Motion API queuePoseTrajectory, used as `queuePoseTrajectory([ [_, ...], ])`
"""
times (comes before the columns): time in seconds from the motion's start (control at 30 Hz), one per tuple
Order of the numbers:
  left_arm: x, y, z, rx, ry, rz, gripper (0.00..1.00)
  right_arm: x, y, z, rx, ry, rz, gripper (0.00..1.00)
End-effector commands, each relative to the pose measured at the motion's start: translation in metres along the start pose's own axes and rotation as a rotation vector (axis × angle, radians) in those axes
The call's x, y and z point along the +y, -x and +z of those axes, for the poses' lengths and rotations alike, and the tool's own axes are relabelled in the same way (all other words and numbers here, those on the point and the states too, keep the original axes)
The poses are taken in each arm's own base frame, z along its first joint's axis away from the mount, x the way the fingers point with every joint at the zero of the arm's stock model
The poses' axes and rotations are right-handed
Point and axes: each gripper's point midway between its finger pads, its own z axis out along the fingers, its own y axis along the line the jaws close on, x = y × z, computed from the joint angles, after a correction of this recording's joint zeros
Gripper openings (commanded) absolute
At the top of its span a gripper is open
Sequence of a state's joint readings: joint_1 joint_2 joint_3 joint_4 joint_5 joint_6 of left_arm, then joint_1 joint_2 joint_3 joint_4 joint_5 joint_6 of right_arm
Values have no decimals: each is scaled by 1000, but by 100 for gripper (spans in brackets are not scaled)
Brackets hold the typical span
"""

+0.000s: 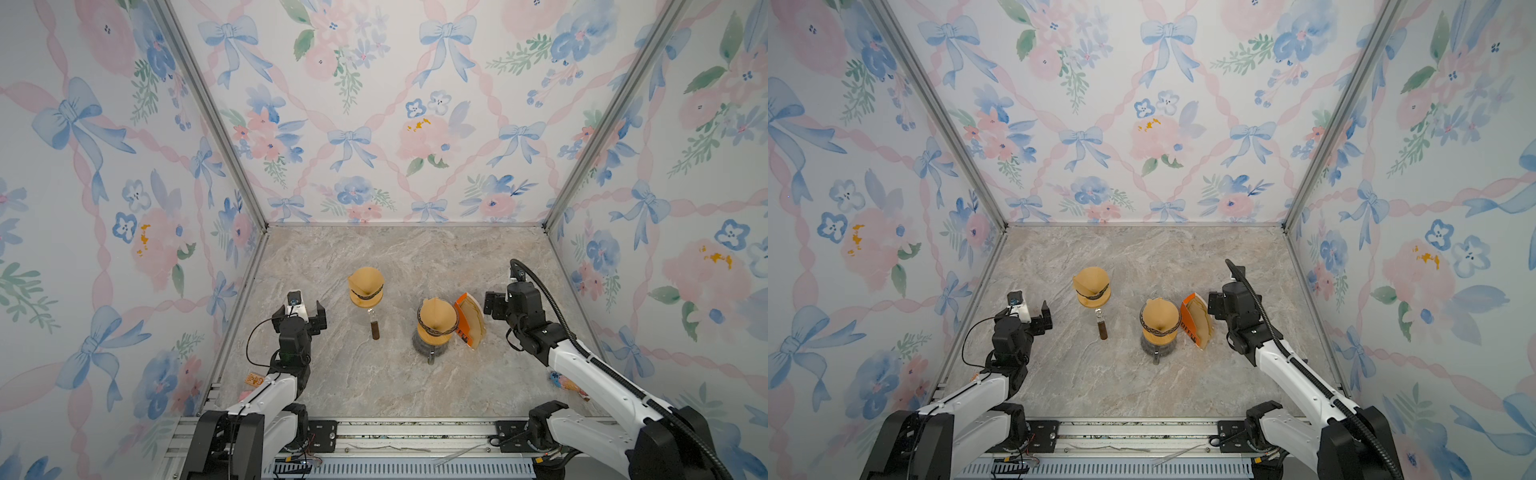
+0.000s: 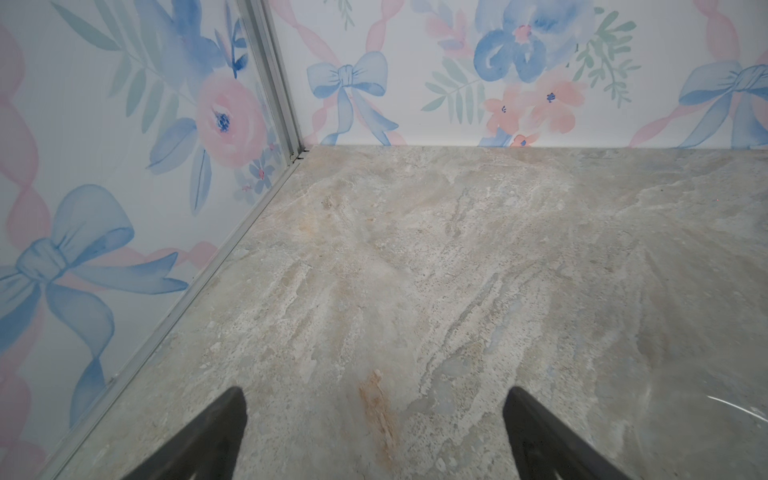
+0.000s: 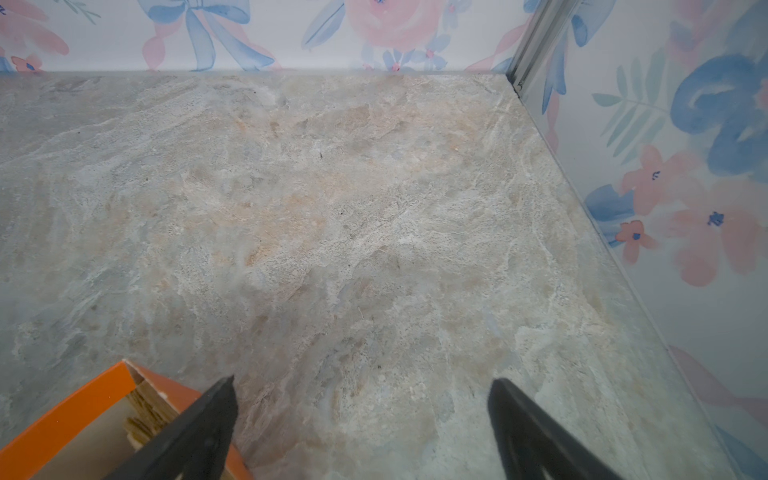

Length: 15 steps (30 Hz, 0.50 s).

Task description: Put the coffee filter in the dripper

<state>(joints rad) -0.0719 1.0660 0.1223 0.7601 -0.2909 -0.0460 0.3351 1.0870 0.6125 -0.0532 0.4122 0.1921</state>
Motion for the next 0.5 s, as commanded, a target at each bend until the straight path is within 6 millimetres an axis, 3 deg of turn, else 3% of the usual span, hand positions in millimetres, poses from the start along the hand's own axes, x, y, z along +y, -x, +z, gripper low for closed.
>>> queuePoseTrajectory([
  [0.0, 0, 19, 0, -109, -8, 14, 98, -8, 9, 7, -46, -37, -8, 96],
  [0.3, -9, 23, 24, -116, -64, 26, 98, -25, 16, 32, -101, -75, 9, 96],
  [0.47, -15, 23, 21, -123, -108, 26, 98, -34, 15, 41, -124, -82, 19, 96],
])
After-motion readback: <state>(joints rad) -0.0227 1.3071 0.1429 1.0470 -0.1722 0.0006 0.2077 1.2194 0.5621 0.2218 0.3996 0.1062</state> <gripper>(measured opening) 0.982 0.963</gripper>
